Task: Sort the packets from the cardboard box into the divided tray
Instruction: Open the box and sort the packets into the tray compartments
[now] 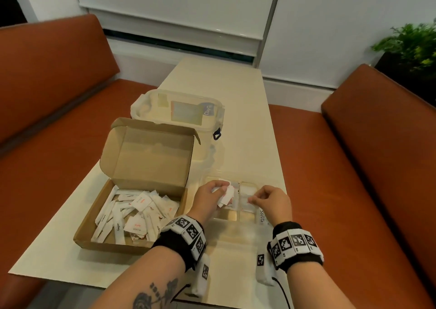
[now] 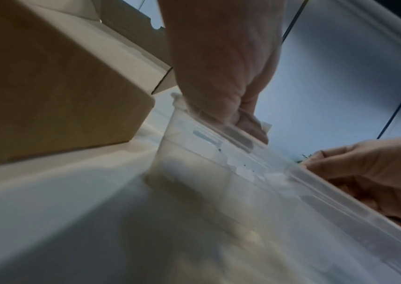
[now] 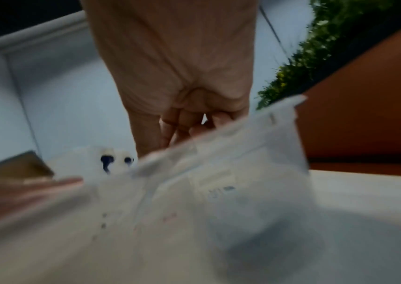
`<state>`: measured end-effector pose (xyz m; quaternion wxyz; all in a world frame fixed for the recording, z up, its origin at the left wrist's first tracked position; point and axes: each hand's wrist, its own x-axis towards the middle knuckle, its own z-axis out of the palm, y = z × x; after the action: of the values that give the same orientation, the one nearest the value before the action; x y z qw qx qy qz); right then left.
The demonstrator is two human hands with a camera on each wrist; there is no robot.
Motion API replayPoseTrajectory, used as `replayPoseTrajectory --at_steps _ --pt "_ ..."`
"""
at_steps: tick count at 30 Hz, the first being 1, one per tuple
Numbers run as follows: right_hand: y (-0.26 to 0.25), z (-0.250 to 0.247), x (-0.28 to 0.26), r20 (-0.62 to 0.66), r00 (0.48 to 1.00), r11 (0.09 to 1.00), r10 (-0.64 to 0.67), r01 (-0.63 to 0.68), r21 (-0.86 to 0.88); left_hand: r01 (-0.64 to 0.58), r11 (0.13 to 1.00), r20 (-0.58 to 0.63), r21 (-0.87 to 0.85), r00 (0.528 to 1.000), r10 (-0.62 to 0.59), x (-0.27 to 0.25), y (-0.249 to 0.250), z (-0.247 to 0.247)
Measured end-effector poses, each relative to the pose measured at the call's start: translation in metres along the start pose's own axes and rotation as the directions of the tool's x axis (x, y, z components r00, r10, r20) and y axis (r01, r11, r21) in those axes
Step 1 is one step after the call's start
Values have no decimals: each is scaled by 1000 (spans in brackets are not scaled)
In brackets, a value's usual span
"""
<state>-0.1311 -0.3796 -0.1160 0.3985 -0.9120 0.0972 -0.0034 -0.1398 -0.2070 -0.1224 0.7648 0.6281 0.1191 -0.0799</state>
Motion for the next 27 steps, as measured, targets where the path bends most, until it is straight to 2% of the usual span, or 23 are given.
replayPoseTrajectory --at_steps 3,6,11,17,27 --pt "6 8 0 -20 999 994 -37 35 -105 -7 1000 6 4 1000 7 -1 0 -1" --pt "11 15 1 -10 996 953 -85 79 -293 -5 1000 18 -14 1000 5 -1 -1 -1" --pt "15 20 5 19 991 902 -131 127 -413 0 1000 40 -6 999 0 0 -4 -4" --pt "13 22 6 43 989 878 -141 145 -455 -10 1000 55 30 998 8 1 -5 -4" --pt "9 22 6 58 996 879 -65 85 -469 3 997 59 78 998 -8 0 -3 -3"
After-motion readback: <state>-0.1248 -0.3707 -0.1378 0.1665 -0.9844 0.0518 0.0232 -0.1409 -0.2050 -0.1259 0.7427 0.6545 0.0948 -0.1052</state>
